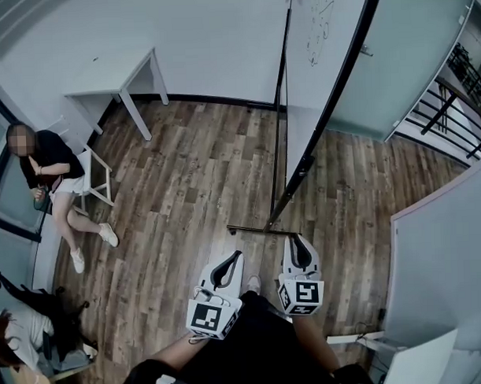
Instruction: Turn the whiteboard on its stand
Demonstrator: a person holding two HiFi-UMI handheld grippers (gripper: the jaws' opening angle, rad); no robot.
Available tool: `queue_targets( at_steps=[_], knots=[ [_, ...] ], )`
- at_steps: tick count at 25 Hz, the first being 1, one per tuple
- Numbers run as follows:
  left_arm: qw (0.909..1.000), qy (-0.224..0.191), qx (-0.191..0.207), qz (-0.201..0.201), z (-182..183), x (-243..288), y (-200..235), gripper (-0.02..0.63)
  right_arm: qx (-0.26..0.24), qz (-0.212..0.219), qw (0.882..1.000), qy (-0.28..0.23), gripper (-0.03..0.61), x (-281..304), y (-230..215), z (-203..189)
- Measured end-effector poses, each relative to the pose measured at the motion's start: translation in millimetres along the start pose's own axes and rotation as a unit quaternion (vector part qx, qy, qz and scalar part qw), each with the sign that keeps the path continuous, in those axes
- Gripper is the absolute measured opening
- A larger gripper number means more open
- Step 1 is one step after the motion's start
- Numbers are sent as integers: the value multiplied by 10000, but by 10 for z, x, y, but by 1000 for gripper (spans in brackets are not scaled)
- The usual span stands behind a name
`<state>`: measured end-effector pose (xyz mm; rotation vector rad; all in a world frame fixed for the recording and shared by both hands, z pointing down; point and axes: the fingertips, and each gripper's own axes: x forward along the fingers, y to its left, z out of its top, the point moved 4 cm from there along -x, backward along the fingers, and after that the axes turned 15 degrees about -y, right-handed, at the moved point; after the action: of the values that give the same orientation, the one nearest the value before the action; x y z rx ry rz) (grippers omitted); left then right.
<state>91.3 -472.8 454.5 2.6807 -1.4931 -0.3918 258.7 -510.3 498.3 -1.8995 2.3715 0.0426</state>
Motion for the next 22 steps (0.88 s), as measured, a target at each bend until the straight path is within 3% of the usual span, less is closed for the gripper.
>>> queue_targets(
  at_steps=[16,22],
  knots=[
    [9997,-53,-18,256,-214,1115,180,17,0,-131,9961,875,193,1359,-879,-820],
    [9990,158,2,424,-336,1308,319,17,-25,-284,9944,1022,212,1818,-1092,-1077]
  ],
)
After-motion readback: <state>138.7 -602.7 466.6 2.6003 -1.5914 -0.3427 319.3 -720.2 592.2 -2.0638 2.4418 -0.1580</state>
